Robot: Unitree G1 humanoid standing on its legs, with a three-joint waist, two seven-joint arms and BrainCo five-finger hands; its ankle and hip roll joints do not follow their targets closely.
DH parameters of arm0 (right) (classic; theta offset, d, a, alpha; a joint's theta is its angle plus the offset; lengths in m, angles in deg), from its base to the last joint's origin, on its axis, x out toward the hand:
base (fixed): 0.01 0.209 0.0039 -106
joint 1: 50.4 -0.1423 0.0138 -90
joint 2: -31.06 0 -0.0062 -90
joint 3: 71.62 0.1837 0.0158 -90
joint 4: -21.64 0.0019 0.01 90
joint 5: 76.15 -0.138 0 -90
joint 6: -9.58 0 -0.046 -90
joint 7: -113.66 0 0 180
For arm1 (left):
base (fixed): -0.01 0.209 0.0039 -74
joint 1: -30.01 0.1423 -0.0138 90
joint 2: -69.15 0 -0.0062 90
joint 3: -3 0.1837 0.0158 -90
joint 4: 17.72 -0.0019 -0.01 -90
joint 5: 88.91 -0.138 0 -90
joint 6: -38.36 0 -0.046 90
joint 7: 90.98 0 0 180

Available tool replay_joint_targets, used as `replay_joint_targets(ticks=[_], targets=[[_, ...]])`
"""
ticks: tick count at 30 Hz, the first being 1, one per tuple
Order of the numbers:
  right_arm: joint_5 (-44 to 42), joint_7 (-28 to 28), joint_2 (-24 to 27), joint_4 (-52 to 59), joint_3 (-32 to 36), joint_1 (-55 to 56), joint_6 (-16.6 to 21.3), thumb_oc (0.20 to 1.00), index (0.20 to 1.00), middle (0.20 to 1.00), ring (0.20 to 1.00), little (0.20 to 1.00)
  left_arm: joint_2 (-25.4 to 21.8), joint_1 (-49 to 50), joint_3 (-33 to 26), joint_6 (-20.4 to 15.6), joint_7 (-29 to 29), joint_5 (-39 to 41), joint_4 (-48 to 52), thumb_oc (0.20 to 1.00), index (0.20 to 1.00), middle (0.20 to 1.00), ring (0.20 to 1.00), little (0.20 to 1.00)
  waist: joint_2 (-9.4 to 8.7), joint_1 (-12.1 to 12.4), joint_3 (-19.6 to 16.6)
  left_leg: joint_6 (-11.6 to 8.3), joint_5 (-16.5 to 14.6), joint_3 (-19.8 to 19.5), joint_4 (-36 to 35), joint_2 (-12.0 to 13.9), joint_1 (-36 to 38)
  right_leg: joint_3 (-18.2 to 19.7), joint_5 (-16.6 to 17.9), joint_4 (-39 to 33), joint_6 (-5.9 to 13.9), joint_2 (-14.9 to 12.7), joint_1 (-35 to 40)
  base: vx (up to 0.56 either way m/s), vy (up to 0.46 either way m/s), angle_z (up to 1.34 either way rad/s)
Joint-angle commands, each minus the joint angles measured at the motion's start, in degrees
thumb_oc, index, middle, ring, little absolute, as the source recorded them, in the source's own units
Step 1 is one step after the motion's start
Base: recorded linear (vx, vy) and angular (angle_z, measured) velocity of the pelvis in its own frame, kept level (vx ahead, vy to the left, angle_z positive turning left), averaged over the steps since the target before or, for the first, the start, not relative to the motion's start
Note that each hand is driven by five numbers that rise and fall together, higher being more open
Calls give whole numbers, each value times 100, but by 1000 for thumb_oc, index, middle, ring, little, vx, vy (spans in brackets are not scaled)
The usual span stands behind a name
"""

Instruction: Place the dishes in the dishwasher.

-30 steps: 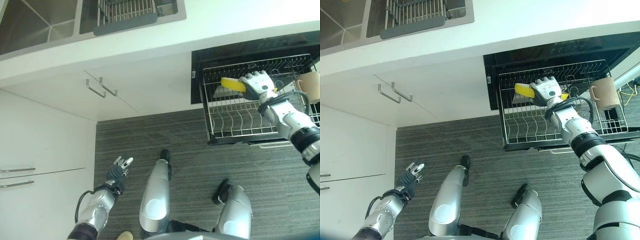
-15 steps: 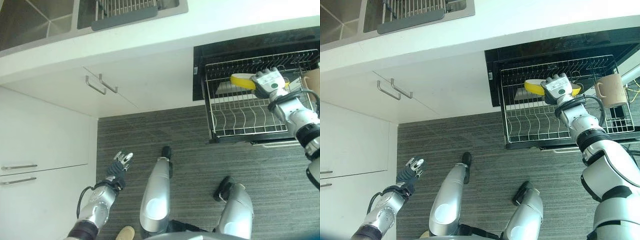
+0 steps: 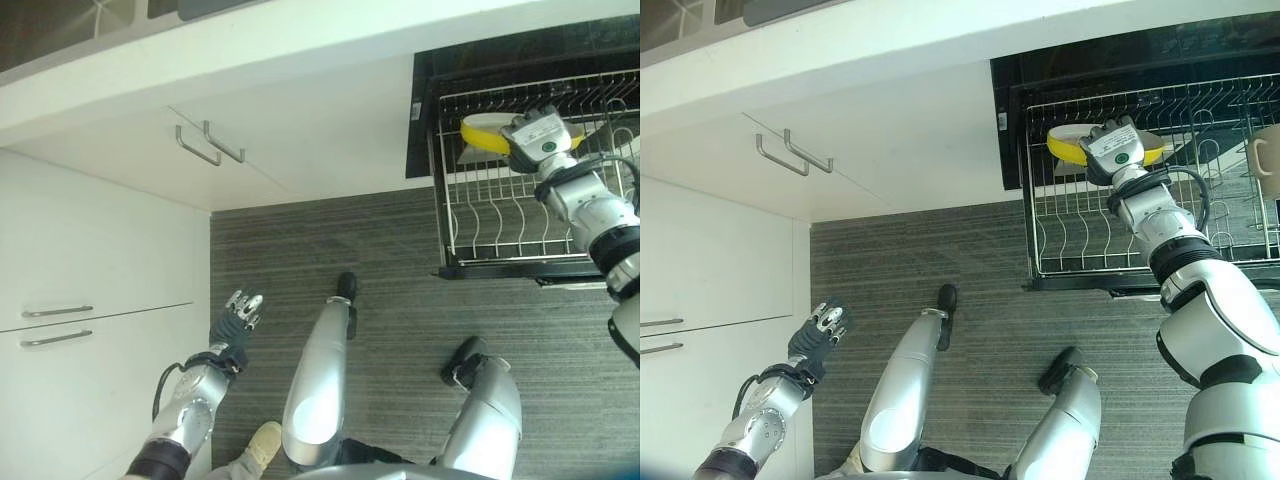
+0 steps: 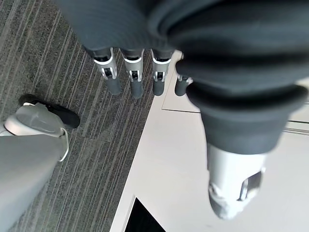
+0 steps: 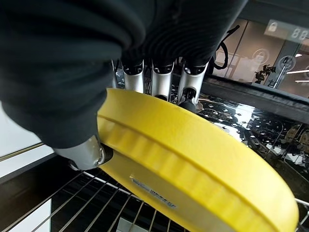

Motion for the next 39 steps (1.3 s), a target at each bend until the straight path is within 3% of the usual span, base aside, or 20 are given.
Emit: replay_joint_targets(ticks=[1, 2, 12, 13, 14, 15, 20, 29, 33, 34, 36, 37, 39], targets=[[-232, -317, 47, -158, -74, -611, -131, 200, 200, 200, 200, 200, -392, 189, -11, -300, 53, 210, 345, 1000, 1000, 1000, 1000, 1000, 88, 129, -129, 100, -104, -805, -6, 170, -38, 180, 695, -290, 109, -113, -183, 92, -50, -1], [-327, -507, -11, -194, -57, -526, -159, 200, 200, 200, 200, 200, -401, 217, -12, -319, 68, 217, 353, 1000, 1000, 1000, 1000, 1000, 95, 144, -129, 84, -266, -804, 67, 188, 4, 208, 553, -193, 156, -109, -161, 82, -59, 1], [-1124, -1804, -286, -361, 26, -301, -89, 200, 200, 200, 200, 200, -440, 108, -89, -224, -95, 218, 626, 1000, 1000, 1000, 1000, 1000, 71, 154, -129, 129, -320, -839, 235, 212, -258, 222, 537, -88, 108, -72, -378, 8, -6, 0], [-1347, -2188, -371, -440, 103, -271, -75, 282, 282, 282, 282, 282, -439, 76, -83, -185, -133, 206, 679, 1000, 1000, 1000, 1000, 1000, 83, 163, -129, 136, -322, -848, 243, 198, -290, 224, 541, -65, 103, -66, -420, 0, 0, 0], [-1419, -2319, -385, -467, 129, -261, -80, 551, 551, 551, 551, 551, -441, 67, -88, -182, -134, 200, 680, 1000, 1000, 1000, 1000, 1000, 79, 165, -129, 137, -324, -851, 254, 201, -311, 220, 541, -59, 99, -66, -437, 0, 0, 0], [-1414, -2344, -393, -506, 153, -194, -46, 1000, 1000, 1000, 1000, 1000, -447, 57, -106, -139, -174, 193, 733, 1000, 1000, 1000, 1000, 1000, 76, 164, -129, 138, -321, -853, 256, 203, -331, 220, 546, -65, 94, -62, -454, 0, 0, 0], [-1728, -2695, -501, -700, 341, -103, -66, 1000, 1000, 1000, 1000, 1000, -411, -11, -143, -113, -175, 128, 716, 1000, 1000, 1000, 1000, 1000, 80, 190, -129, 147, -290, -879, 251, 189, -409, 191, 563, -51, 81, -71, -522, 0, 0, 0], [-2247, -2476, -521, -641, 670, 2, -161, 1000, 1000, 1000, 1000, 1000, -395, -3, -204, -51, -132, 89, 745, 1000, 1000, 1000, 1000, 1000, 49, 184, -129, 178, -279, -874, 259, 175, -409, 171, 589, -58, 67, -46, -508, 0, 4, 0], [-3309, -2274, -451, -426, 1107, 95, -298, 1000, 1000, 1000, 1000, 1000, -374, -11, -221, -18, -232, 140, 852, 1000, 1000, 1000, 1000, 1000, 20, 127, -129, 183, -252, -850, 199, 181, -357, 171, 616, -118, 63, -28, -455, 0, 61, 1], [-4336, -2022, -270, 311, 1591, 346, -281, 1000, 1000, 1000, 1000, 1000, -340, 104, -311, -10, -324, 118, 987, 1000, 1000, 1000, 1000, 1000, -73, 62, -129, 185, -241, -838, 123, 212, -279, 144, 624, -191, 49, 6, -367, 0, 56, -1], [-4614, -1942, -199, 624, 1821, 497, -305, 1000, 1000, 1000, 1000, 1000, -337, 180, -365, 1, -346, 99, 1056, 1000, 1000, 1000, 1000, 1000, -120, 43, -129, 181, -243, -836, 104, 229, -241, 130, 623, -214, 48, 18, -319, -16, 30, -2], [-5352, -1844, -44, 1452, 2364, 951, -493, 1000, 1000, 1000, 1000, 1000, -306, 301, -527, 18, -423, 46, 1238, 1000, 1000, 1000, 1000, 1000, -269, -28, -129, 211, -69, -837, -24, 258, -258, 33, 787, -402, -14, 64, -266, -32, 13, 0], [-5939, -1895, -24, 2373, 3086, 1635, -547, 1000, 1000, 1000, 1000, 1000, -286, 478, -679, 29, -482, -19, 1410, 1000, 1000, 1000, 1000, 1000, -426, -101, -129, 233, -53, -822, -123, 299, -95, -38, 810, -535, -11, 107, -65, 21, -10, -3]])
